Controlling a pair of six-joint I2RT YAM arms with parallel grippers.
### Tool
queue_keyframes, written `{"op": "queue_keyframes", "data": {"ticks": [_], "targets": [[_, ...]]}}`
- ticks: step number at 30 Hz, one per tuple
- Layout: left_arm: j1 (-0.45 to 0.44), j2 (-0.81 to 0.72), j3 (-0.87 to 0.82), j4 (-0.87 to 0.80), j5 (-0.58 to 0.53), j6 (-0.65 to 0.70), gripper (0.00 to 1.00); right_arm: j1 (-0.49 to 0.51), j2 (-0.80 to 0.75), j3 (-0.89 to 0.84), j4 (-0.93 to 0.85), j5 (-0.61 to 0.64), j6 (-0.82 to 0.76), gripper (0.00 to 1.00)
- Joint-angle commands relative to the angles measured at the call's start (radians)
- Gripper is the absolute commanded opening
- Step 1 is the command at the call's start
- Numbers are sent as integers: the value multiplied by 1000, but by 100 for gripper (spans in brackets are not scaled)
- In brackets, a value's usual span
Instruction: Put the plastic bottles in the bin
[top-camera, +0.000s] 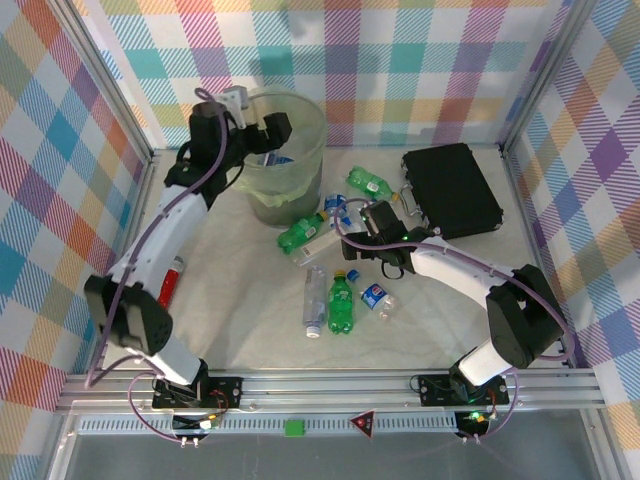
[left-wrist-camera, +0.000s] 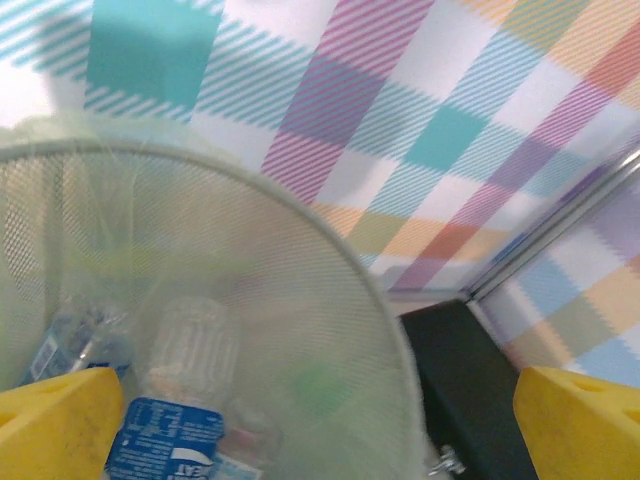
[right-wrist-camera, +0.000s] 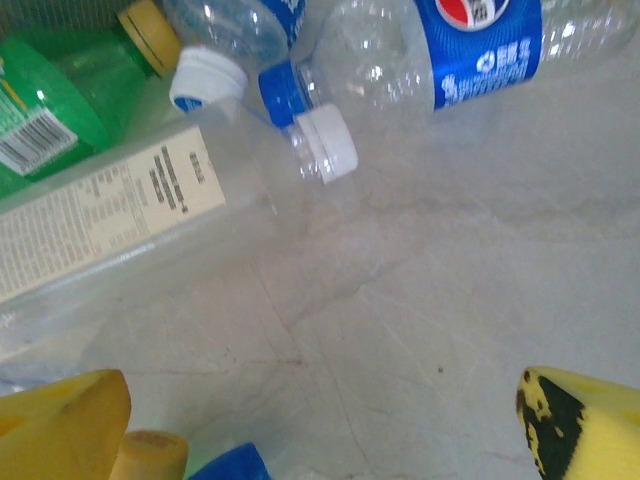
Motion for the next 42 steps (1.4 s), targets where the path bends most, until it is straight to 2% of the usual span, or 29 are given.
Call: {"op": "queue_keyframes", "data": {"ticks": [1, 5, 8, 10, 14, 18, 26, 39, 42], "targets": [[9, -117, -119, 130, 84, -53, 100, 5, -47, -33, -94, -60, 40, 99], [9, -240, -287, 141, 139, -80, 100, 6, -89, -72, -164, -194, -6, 100], [9, -328, -407, 122, 125, -99, 100, 5, -118, -92, -215, -283, -83, 99], [9, -379, -477, 101, 78, -100, 100, 6, -128, -99, -250, -296, -113, 98], [11, -452, -568, 26, -94, -108, 100, 5, -127, -103, -289, -329, -156, 95], [11, -485, -592, -19, -176, -133, 100, 5, -86, -106, -291, -300, -140, 94], [11, -473, -626, 63, -175, -213, 100, 5, -1, -111, -255, -269, -113, 90], [11, -394, -624, 101, -138, -233, 100, 5, 69, -119, -220, -256, -72, 75], [10, -366, -612, 99, -131, -229, 100, 6, 68, -119, -215, -258, -63, 68]]}}
